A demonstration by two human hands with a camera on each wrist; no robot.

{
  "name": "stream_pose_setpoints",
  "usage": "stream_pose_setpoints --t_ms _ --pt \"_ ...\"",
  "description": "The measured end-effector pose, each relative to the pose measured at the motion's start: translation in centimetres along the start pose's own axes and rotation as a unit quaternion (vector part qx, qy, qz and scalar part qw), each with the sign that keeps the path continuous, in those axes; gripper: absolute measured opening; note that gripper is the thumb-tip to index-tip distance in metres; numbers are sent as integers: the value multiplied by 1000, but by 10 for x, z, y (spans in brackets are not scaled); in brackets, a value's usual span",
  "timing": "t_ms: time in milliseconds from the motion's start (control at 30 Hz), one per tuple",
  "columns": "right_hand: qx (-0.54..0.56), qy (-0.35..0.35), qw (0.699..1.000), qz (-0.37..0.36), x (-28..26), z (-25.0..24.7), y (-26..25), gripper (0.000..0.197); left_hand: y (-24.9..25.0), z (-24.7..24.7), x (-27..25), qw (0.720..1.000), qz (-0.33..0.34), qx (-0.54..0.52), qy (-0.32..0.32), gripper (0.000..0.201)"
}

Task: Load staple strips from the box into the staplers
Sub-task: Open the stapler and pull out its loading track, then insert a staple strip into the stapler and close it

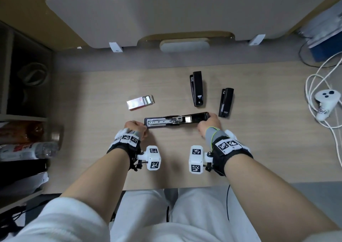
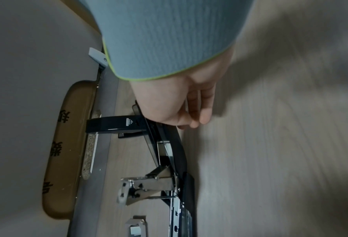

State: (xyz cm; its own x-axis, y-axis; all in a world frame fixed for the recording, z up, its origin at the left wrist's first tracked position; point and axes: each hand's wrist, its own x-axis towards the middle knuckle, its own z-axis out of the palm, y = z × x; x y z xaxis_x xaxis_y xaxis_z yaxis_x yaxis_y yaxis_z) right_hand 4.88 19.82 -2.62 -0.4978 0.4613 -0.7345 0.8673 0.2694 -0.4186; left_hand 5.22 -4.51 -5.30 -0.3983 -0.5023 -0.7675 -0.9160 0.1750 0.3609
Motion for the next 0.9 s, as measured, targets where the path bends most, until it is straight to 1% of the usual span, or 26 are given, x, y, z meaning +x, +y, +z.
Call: stream_pose_setpoints --t_ms 100,167,200,233,267,333,400,433,467,500,567,600,633,667,700,733,800,900 --pt "-2 37 999 3 -6 -11 -3 50 -8 1 7 998 23 31 -55 14" --pt "22 57 998 10 -14 -11 -13 55 -11 -2 14 997 13 58 -43 12" --pt "40 75 996 10 -15 -10 -19 57 -9 -6 17 998 6 63 -26 12" --pt "54 97 994 3 -17 -9 -26 58 -5 -8 16 997 -2 74 -24 12" --pt "52 122 991 -11 -19 -8 -33 57 0 -12 12 995 -1 89 -37 11" --pt "23 171 983 -57 -28 -6 -49 55 17 -25 -1 991 6 101 -85 14" --pt "-7 190 978 -87 -38 0 -67 53 27 -39 -2 994 19 52 -96 12" --pt "-13 184 978 -99 -40 3 -72 52 31 -41 3 994 24 48 -92 12" --pt "-11 173 979 -111 -40 8 -77 52 31 -38 16 995 23 50 -86 18" --pt "-5 157 980 -123 -41 15 -81 52 27 -34 35 995 18 45 -82 31" --pt "12 118 982 -144 -48 34 -88 50 10 -26 86 998 17 23 -53 56" --pt "19 97 984 -151 -51 45 -92 49 7 -25 100 999 27 7 -38 62" --pt "26 80 984 -156 -53 56 -95 48 10 -29 100 999 40 2 -32 66" --pt "34 66 984 -159 -55 67 -99 48 17 -38 85 998 54 11 -29 67" --pt "44 61 984 -161 -57 72 -101 46 33 -51 52 997 72 21 -29 65" --pt "54 58 983 -163 -57 79 -103 44 39 -57 43 996 83 35 -26 62" --pt "52 43 983 -168 -56 98 -108 40 44 -66 43 994 96 44 -22 56" --pt "1 6 983 -184 -51 118 -114 31 44 -68 56 993 109 36 -16 55"
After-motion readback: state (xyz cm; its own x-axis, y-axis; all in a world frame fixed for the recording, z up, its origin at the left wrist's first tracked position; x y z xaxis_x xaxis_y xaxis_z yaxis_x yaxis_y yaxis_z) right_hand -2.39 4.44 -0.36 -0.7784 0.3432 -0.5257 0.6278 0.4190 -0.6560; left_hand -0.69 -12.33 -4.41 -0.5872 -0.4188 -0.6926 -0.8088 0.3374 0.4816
